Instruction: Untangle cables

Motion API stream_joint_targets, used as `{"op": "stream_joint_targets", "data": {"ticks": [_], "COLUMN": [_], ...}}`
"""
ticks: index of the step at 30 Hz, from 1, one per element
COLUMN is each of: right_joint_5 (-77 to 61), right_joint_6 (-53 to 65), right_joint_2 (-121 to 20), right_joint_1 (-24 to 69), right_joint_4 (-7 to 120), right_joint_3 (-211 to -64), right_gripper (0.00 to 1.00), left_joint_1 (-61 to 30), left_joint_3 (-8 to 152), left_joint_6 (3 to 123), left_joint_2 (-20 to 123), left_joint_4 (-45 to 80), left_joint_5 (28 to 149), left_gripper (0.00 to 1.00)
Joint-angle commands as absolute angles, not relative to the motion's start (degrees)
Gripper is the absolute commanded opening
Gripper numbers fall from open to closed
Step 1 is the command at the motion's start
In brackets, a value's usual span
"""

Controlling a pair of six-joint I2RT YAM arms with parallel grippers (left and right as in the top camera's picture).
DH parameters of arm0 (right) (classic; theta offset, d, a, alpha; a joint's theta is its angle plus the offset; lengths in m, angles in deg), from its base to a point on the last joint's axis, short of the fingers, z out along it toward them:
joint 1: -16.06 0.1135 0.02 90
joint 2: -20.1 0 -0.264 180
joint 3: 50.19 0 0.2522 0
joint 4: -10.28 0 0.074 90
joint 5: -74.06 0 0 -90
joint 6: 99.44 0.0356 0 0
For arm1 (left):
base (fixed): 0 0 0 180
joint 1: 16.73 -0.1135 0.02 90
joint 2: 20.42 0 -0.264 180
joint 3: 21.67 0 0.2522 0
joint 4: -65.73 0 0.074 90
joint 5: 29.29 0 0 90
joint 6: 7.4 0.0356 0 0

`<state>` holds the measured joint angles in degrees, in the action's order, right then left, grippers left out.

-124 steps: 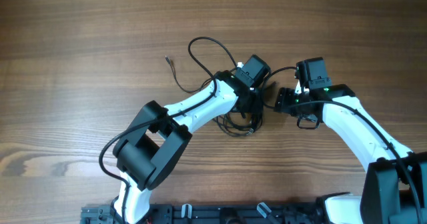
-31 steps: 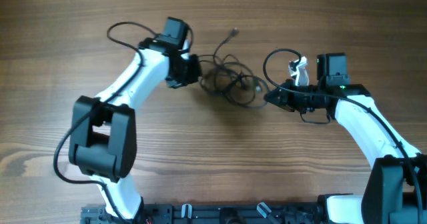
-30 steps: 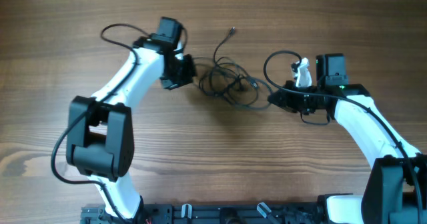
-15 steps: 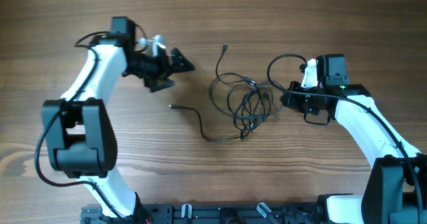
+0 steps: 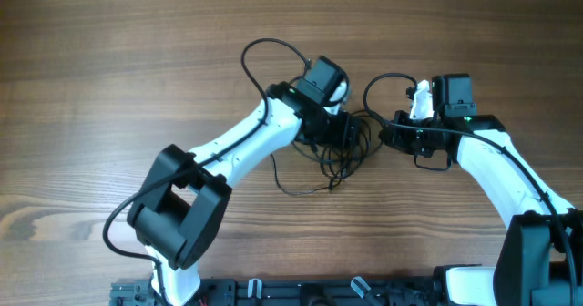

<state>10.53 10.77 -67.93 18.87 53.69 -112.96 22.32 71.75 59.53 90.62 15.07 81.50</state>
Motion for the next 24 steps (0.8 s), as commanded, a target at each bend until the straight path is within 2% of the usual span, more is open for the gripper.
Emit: {"op": "stream_joint_targets", "data": {"ticks": [1, 2, 4, 9, 13, 17, 18, 19, 20, 22, 24], "right_joint_5": [8.4, 8.4, 8.4, 7.3, 4.6, 1.8, 0.2, -1.4, -2.5, -2.4, -2.4], "right_joint_6": [10.0, 10.0, 10.0, 8.4, 8.6, 8.6, 8.6, 8.6, 8.6, 8.8, 8.9], "right_joint_2": [-68.9, -68.9, -68.9, -68.9, -68.9, -68.9, -68.9, -68.9, -68.9, -68.9, -68.9], "right_joint_1": [18.8, 18.8, 18.8, 18.8, 18.8, 18.8, 18.8, 18.8, 18.8, 18.8, 18.8], "right_joint_4": [53.9, 53.9, 53.9, 54.3, 54.6, 54.8, 55.0, 55.0, 55.0, 55.0, 56.1], "right_joint_3": [-113.0, -113.0, -113.0, -113.0, -113.0, -113.0, -113.0, -113.0, -113.0, -113.0, -112.9], "right_gripper": [0.04, 0.04, 0.04, 0.04, 0.04, 0.04, 0.08, 0.23, 0.55, 0.74, 0.85], "left_joint_1": [25.6, 26.2, 26.2, 17.6, 4.2, -5.9, -7.8, -9.0, -10.4, -10.4, -10.1], "left_joint_3": [70.3, 70.3, 70.3, 73.4, 73.5, 73.5, 73.5, 73.5, 73.5, 73.4, 73.3], "left_joint_6": [58.1, 58.1, 58.1, 58.2, 58.1, 53.5, 52.5, 52.0, 52.1, 52.1, 52.3], "left_joint_2": [93.0, 93.8, 94.3, 86.9, 73.2, 68.3, 68.3, 68.4, 68.6, 68.6, 68.6], "left_joint_4": [15.9, 16.0, 16.0, 9.8, 8.8, 5.0, 4.1, 3.2, 1.4, -0.7, -3.1], "left_joint_5": [78.8, 78.8, 77.5, 68.4, 67.0, 62.3, 62.5, 62.6, 62.7, 62.8, 62.8], "left_gripper": [0.53, 0.48, 0.05, 0.04, 0.04, 0.04, 0.04, 0.04, 0.04, 0.04, 0.08]}}
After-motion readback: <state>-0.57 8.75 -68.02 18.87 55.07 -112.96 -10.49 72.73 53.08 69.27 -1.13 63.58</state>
